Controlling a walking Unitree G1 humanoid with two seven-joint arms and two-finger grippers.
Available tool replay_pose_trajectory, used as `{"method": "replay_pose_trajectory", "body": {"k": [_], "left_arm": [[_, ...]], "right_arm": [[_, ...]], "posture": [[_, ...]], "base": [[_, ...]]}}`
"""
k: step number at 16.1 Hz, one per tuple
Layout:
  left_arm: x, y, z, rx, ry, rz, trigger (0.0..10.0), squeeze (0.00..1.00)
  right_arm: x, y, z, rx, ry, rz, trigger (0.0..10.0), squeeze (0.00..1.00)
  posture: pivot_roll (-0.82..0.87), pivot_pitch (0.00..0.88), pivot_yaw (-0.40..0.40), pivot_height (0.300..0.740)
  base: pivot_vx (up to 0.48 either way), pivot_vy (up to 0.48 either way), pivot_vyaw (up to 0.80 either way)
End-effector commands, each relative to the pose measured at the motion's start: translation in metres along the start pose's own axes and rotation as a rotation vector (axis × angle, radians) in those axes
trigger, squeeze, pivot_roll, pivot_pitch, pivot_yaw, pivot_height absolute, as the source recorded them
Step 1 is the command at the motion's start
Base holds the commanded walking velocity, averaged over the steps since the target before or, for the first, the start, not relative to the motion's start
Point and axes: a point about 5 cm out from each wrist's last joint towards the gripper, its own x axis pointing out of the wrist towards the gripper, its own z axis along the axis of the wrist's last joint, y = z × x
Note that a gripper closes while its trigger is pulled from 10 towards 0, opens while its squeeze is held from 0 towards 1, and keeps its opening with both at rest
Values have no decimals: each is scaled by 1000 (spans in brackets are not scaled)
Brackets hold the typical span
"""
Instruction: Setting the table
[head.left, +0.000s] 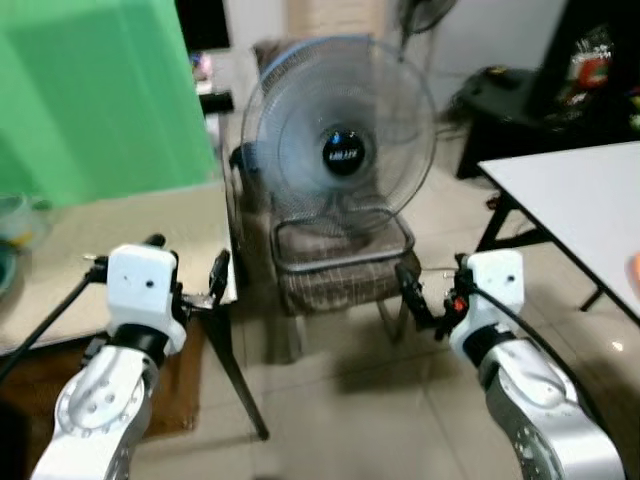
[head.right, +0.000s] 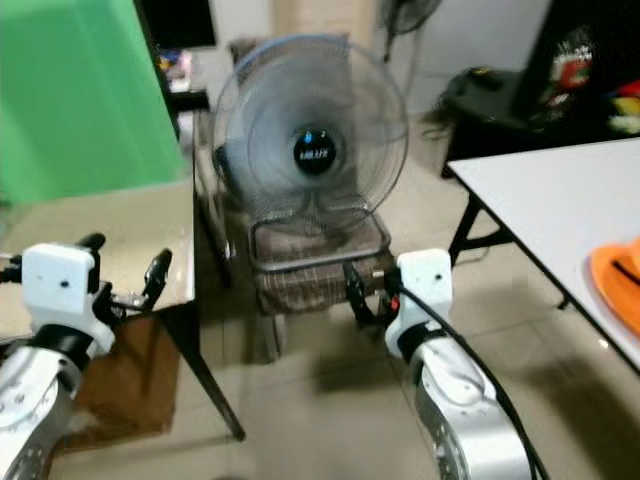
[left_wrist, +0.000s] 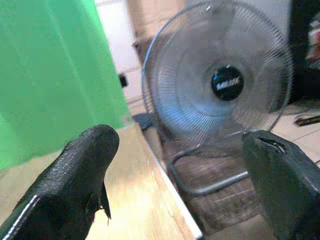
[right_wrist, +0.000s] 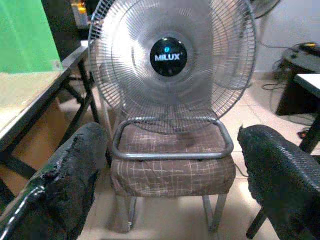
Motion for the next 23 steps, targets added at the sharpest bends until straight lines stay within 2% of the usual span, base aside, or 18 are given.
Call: {"method": "replay_pose_trajectory", "body": {"k": [1,4,7,10,14,23], "left_arm": [[-1,4,-2,7,20,13,10000,0],[-2,6,-2,9,24,18,10000,0],[-2,5,0,-6,23,35,10000,0],[-2,6,2,-17,8,28,10000,0],[-6,7,4,-14,8,31,10000,0],[-11,6,6,-6,3,31,10000,0]], "right_arm": [[3,4,2,15,0,21,10000,1000],[4,6,2,35,4,30,10000,1000],[4,8,2,37,9,77,10000,1000],[6,13,3,32,7,132,10000,1000],[11,17,6,35,-7,198,10000,1000],[22,20,12,34,-40,254,10000,1000]], "posture": [[88,0,33,740],[91,0,31,740],[95,0,31,740],[99,0,28,740],[121,0,18,740],[146,0,-9,740]], "base": [[0,349,0],[0,351,0],[0,0,0],[0,0,800],[290,0,797],[313,0,787]]}}
